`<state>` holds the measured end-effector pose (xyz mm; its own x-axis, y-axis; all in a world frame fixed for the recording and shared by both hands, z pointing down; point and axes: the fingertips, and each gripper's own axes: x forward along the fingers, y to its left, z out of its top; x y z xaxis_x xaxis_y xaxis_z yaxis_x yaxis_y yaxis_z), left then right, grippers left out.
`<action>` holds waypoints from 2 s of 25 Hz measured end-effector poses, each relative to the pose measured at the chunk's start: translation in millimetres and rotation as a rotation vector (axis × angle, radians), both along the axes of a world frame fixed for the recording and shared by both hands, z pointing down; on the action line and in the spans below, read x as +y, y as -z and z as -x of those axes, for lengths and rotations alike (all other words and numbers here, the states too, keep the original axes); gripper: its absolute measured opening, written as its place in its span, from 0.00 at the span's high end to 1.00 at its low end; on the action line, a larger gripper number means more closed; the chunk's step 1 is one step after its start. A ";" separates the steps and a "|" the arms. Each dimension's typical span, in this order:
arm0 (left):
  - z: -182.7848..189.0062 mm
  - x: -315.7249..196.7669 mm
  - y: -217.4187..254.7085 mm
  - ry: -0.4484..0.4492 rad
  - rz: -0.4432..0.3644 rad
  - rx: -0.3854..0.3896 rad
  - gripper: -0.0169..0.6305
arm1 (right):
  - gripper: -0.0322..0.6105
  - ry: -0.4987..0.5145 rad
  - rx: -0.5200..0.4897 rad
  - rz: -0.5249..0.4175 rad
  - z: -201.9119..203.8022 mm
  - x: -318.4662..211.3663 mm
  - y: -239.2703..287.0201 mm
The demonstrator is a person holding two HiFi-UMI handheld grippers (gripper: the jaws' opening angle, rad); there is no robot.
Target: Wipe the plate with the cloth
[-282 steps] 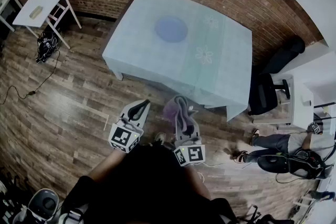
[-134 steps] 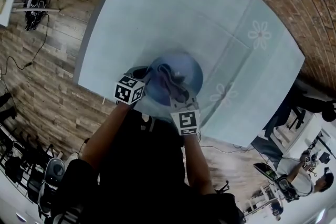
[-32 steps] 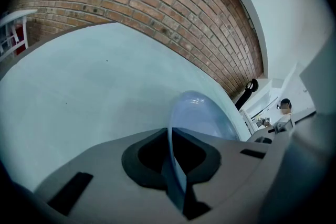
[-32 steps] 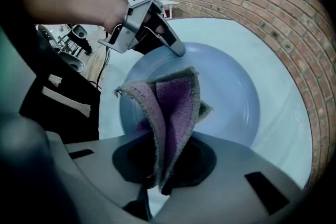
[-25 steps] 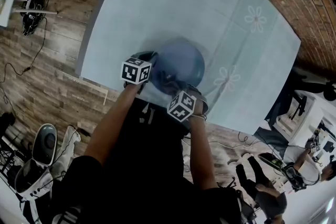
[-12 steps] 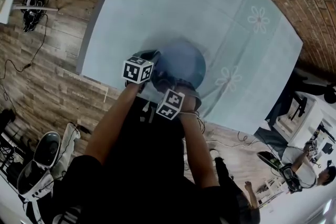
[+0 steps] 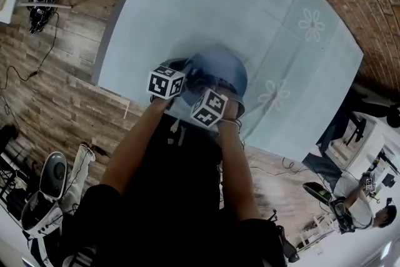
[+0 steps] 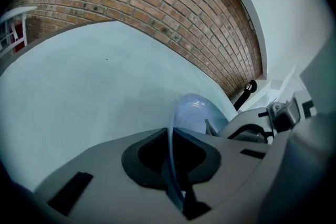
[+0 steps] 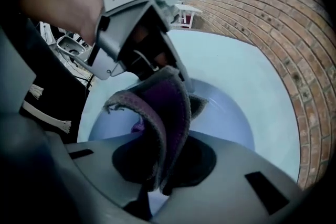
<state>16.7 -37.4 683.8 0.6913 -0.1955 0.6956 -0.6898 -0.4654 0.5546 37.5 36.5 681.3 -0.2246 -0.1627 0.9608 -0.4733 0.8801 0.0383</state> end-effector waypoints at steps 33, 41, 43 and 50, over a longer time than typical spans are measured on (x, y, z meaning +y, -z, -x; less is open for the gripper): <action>0.6 -0.1 -0.4 0.001 -0.003 0.000 0.90 | 0.85 -0.272 0.031 -0.149 -86.9 -77.1 5.5; 2.7 -1.0 -1.3 -0.003 0.019 0.008 0.90 | 0.85 -0.299 0.103 -0.201 -95.7 -59.4 5.7; 2.8 -1.3 -2.5 -0.005 0.031 0.011 0.90 | 0.86 -0.253 0.129 -0.208 -88.3 -53.8 5.0; 0.8 -0.7 -1.4 0.001 0.011 0.001 0.90 | 0.86 -0.188 0.081 -0.177 -51.4 -20.0 5.0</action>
<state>15.9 -38.1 685.2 0.6918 -0.1886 0.6971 -0.6897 -0.4586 0.5604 88.9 16.5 676.2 -0.0982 -0.3616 0.9272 -0.6167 0.7533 0.2284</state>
